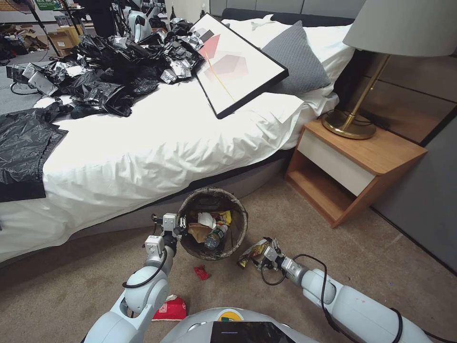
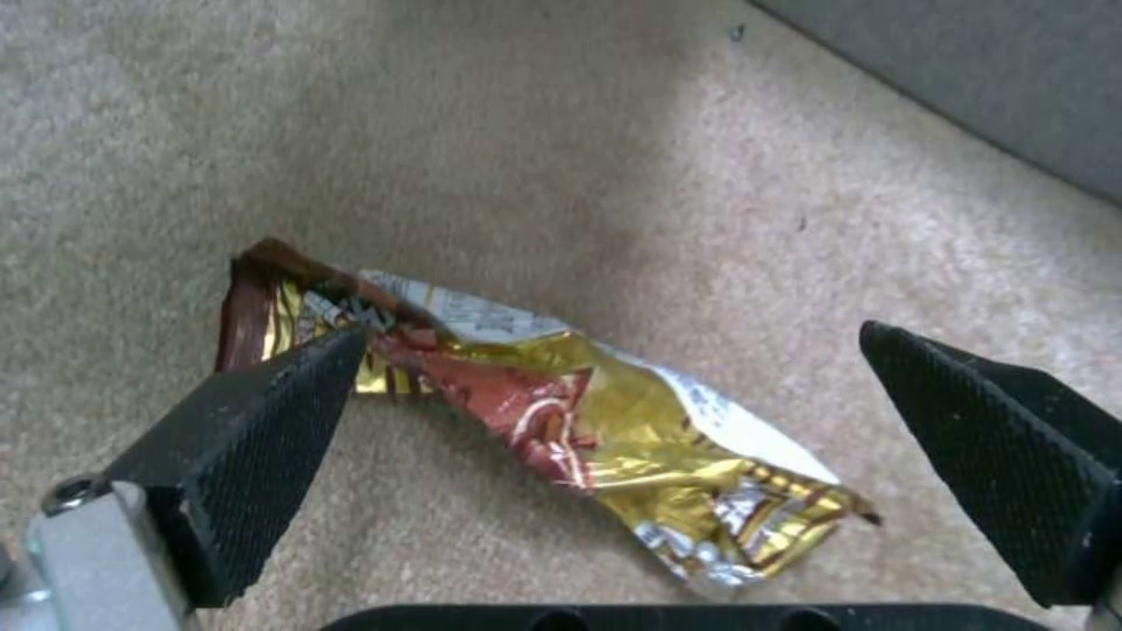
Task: Pick up the trash bin, then pick up the garbage from the floor and place it into the trash bin.
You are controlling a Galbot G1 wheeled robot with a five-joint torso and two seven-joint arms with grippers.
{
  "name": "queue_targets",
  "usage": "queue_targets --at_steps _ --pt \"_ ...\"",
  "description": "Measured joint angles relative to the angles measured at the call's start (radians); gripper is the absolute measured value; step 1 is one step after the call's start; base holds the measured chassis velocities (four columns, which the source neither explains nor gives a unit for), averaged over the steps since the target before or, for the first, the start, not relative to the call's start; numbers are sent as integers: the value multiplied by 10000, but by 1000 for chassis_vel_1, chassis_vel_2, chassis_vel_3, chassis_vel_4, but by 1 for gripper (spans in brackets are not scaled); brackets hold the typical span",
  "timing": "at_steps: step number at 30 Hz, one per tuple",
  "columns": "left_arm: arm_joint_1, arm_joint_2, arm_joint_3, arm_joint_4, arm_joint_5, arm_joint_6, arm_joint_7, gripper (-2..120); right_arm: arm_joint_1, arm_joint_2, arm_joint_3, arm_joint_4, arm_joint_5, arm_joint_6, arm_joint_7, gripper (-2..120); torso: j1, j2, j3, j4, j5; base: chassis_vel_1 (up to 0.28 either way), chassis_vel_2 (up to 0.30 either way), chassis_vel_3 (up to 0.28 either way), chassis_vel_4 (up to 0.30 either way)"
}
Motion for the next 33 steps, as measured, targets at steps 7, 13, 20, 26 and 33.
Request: queue_targets --at_steps 7,13,20,26,33 --pt "8 -18 -29 0 10 0 1 3 169 362 -113 -736 -82 353 -212 100 0 0 0 -1 0 0 0 0 0" --pt "-37 -46 7 26 17 0 -5 3 181 595 0 -1346 -164 692 -357 100 0 0 0 0 0 0 0 0 0" --pt "-107 -63 75 70 18 0 -13 3 212 745 29 -1856 -378 903 -444 100 0 0 0 -1 0 0 0 0 0" --pt "-134 -54 75 89 2 0 -23 3 332 866 53 -2291 -428 997 -476 100 0 0 0 -1 0 0 0 0 0" --pt "-149 -59 90 97 -9 0 -33 3 406 931 67 -2653 -467 1082 -518 100 0 0 0 -1 0 0 0 0 0"
